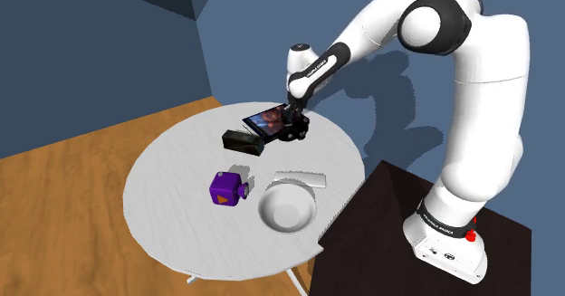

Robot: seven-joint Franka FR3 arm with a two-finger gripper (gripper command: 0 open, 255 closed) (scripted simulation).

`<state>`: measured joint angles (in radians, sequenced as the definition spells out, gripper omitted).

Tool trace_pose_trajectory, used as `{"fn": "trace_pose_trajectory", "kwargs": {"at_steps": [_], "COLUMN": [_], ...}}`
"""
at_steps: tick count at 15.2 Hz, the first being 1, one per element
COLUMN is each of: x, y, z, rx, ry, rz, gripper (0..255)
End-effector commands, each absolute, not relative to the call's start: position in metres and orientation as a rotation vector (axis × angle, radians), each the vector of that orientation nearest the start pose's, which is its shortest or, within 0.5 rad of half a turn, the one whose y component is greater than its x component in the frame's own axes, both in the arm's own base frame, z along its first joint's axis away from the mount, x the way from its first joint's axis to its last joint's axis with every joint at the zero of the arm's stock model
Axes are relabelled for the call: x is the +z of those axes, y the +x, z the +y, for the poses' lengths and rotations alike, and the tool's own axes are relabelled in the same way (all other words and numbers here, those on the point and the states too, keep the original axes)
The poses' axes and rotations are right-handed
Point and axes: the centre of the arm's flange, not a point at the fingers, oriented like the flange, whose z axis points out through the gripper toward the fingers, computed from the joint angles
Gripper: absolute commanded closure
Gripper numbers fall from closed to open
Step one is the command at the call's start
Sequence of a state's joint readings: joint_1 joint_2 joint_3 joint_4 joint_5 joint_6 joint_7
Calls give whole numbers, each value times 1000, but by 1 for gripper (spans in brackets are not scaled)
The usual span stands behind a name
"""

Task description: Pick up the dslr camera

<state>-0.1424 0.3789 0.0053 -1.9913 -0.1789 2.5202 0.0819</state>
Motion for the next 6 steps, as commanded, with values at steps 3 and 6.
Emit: {"fn": "trace_pose_trajectory", "kwargs": {"at_steps": [3, 6], "x": [307, 313], "y": [618, 618], "z": [-85, -85], "rx": [-242, -242], "ry": [-3247, -3247], "rz": [132, 132], "gripper": [255, 255]}}
